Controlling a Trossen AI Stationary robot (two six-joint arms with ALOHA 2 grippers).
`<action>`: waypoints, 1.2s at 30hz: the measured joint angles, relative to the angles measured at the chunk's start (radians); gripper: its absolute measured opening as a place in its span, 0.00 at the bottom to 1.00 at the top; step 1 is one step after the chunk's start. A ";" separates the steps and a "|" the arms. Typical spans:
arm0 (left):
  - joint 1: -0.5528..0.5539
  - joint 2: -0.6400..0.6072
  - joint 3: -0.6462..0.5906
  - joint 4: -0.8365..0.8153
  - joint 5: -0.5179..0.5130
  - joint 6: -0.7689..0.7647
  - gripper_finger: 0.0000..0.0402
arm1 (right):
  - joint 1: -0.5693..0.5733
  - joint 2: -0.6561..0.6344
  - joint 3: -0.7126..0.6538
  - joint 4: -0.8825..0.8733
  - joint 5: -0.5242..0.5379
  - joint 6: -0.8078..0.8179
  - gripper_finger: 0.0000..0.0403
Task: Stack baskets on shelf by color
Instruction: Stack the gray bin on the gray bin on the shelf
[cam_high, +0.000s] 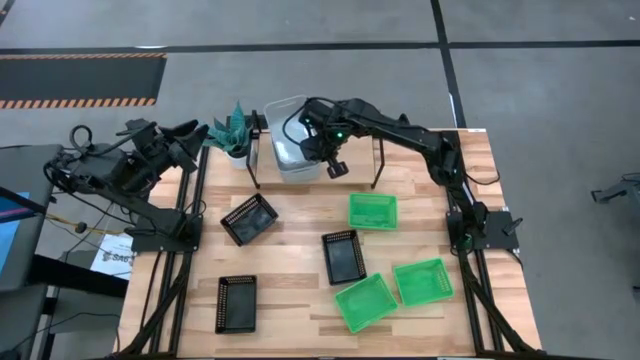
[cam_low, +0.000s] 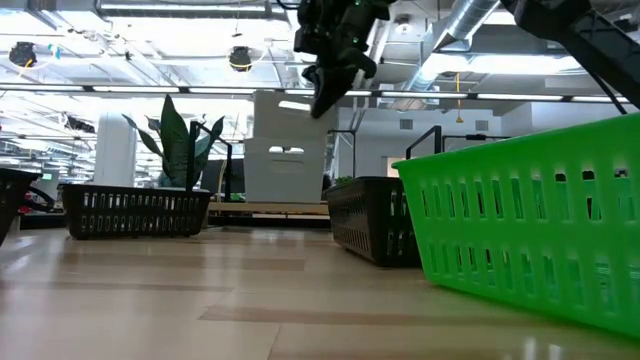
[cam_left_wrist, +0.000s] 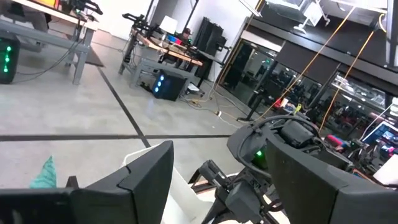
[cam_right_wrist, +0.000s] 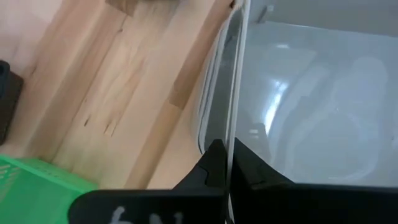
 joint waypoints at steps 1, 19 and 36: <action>0.000 0.000 0.000 0.000 0.000 0.000 0.61 | 0.001 0.000 0.000 0.004 -0.001 0.000 0.03; 0.000 0.000 0.000 0.000 0.002 -0.015 0.61 | 0.007 0.000 0.000 0.004 -0.004 0.046 0.07; 0.000 0.000 0.000 -0.002 0.004 -0.015 0.61 | 0.005 -0.001 0.000 0.095 -0.004 0.043 0.18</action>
